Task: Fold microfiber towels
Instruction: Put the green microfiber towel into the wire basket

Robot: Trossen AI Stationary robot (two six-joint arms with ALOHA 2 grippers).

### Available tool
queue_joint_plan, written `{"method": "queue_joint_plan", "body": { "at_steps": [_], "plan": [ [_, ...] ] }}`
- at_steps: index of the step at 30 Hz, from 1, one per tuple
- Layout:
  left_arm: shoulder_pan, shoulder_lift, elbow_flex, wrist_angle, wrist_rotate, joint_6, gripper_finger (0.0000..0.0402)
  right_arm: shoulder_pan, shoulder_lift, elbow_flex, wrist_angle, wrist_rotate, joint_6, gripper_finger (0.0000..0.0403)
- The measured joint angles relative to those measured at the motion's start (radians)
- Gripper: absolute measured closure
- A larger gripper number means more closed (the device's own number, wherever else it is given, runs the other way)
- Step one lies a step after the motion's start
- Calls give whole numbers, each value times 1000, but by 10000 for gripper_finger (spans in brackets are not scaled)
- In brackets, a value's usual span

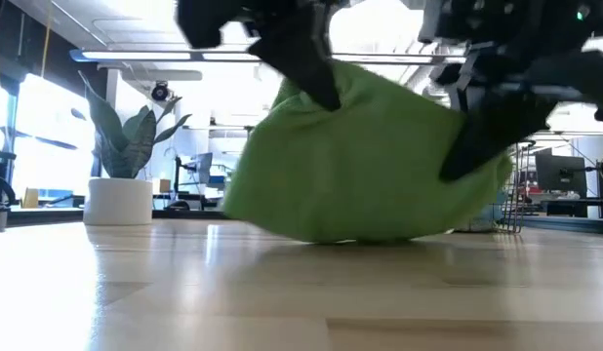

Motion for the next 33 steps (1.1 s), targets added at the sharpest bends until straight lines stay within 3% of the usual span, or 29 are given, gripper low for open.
{"method": "queue_joint_plan", "body": {
  "at_steps": [5, 9, 12, 20, 24, 28, 30, 33],
  "plan": [
    [48, 0, 59, 6, -90, 289, 394, -48, -125, 0, -185, 56, -19, 400],
    [113, 0, 110, 106, -232, 524, 394, -120, -229, 0, -279, 60, -84, 401],
    [180, 0, 175, 165, -262, 680, 394, -183, -314, 0, -333, 76, -127, 401],
    [359, -2, 315, 276, -2, 962, 394, -345, -548, 0, -407, 121, -238, 402],
    [458, -1, 320, 401, 209, 983, 394, -435, -618, 0, -409, 122, -292, 402],
    [546, -1, 314, 410, 479, 1035, 394, -520, -639, 0, -420, 120, -354, 402],
    [575, -1, 296, 424, 544, 1002, 394, -562, -640, 0, -441, 120, -381, 402],
    [610, 0, 261, 458, 555, 920, 394, -624, -638, 0, -479, 120, -418, 403]
  ]
}}
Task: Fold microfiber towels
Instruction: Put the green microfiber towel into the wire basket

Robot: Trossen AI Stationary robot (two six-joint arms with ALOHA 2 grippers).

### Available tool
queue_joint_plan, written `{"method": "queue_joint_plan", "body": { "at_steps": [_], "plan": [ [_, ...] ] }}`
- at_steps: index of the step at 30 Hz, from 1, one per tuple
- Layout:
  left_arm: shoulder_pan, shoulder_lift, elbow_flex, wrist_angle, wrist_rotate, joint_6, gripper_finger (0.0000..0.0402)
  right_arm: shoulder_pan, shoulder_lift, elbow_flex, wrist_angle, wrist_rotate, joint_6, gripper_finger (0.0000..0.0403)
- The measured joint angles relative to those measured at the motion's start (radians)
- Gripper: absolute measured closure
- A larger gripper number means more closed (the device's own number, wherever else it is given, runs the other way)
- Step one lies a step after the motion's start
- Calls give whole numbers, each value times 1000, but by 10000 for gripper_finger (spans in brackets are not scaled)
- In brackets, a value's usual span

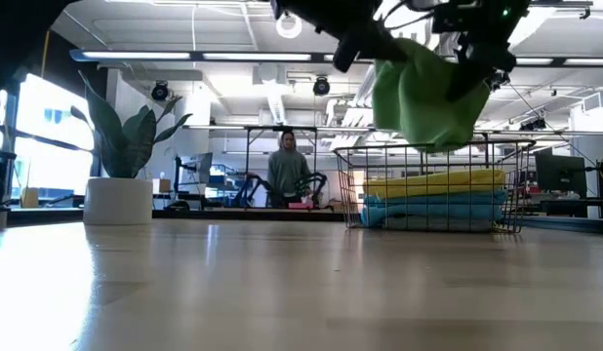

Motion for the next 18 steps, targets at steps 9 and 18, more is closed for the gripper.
{"method": "queue_joint_plan", "body": {
  "at_steps": [9, 18],
  "plan": [
    [49, 84, -33, 141, 44, -58, 394, -145, 1, 0, -7, 0, -98, 403],
    [60, 183, -33, 287, -5, 73, 394, -240, 28, 0, -12, -17, -102, 403]
  ]
}}
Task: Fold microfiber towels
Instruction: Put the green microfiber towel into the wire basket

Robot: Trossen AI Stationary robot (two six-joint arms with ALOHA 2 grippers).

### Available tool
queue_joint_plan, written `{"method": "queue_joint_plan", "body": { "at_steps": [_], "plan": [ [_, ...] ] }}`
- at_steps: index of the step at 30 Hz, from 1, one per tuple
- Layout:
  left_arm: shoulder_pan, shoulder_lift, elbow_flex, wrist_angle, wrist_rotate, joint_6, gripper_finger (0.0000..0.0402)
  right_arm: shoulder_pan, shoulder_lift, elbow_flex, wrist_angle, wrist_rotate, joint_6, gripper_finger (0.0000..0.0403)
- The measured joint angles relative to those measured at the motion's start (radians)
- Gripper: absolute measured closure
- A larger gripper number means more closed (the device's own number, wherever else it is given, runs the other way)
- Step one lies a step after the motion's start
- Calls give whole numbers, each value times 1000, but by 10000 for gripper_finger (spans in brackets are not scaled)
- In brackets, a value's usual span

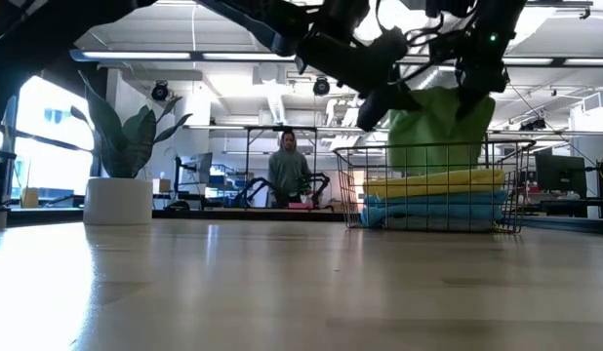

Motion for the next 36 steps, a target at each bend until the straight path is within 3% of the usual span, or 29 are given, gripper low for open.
{"method": "queue_joint_plan", "body": {
  "at_steps": [5, 13, 18, 22, 30, 36],
  "plan": [
    [25, 2, 0, 9, -64, -6, 394, -38, 49, 0, -6, 9, 3, 403],
    [73, 1, 0, 101, -69, -31, 394, -66, 90, 0, 64, 199, -12, 403],
    [83, 24, 0, 71, -32, -103, 394, -69, 91, 0, 74, 118, -2, 403],
    [81, 61, 0, 113, -33, -51, 394, -69, 91, 0, 76, 131, 3, 403],
    [68, 79, 0, 220, -155, 78, 394, -69, 90, 0, 77, 143, 4, 403],
    [82, 79, 0, 186, -141, -26, 394, -69, 94, -8, 80, 139, 49, 403]
  ]
}}
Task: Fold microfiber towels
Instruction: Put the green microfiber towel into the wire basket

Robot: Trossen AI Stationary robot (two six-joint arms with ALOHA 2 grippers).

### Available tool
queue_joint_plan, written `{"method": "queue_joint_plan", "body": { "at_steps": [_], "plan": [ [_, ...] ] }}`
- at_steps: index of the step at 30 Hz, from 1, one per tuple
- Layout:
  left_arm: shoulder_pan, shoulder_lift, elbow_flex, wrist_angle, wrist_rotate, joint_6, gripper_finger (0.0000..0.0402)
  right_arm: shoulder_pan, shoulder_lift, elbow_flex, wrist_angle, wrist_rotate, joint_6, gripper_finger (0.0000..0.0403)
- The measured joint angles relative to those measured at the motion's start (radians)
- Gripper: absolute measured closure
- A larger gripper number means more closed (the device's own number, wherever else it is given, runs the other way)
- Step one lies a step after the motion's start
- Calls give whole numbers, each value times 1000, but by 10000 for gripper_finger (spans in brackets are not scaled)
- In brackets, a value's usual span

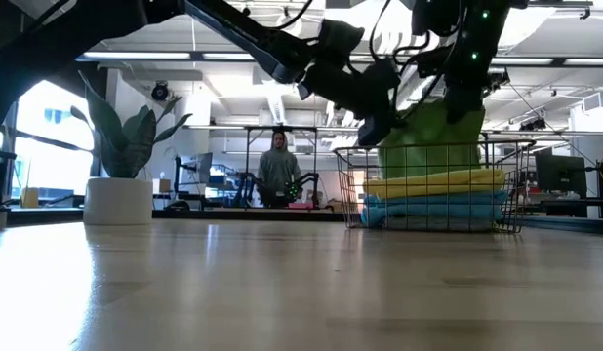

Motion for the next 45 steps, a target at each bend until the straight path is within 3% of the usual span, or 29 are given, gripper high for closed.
{"method": "queue_joint_plan", "body": {
  "at_steps": [6, 12, 17, 24, 29, 35, 45],
  "plan": [
    [-2, 0, 0, -77, 2, -28, 394, 1, 35, -1, -3, -38, 28, 403],
    [-6, 0, 0, -141, -2, -79, 394, 1, 114, -1, -31, -188, 37, 402],
    [-8, 0, 0, -244, 14, -141, 388, 3, 152, -1, -52, -221, 52, 373],
    [-34, -1, 0, -396, 9, -206, 336, 4, 152, -1, -65, -385, 52, 306],
    [-57, -11, -1, -425, 9, -263, 295, 5, 150, -1, -84, -480, 56, 285],
    [-90, -56, 16, -507, 82, -307, 272, 5, 150, -1, -90, -526, 60, 285],
    [-125, -96, 51, -854, 231, -455, 270, 30, 96, -1, -116, -560, 60, 284]
  ]
}}
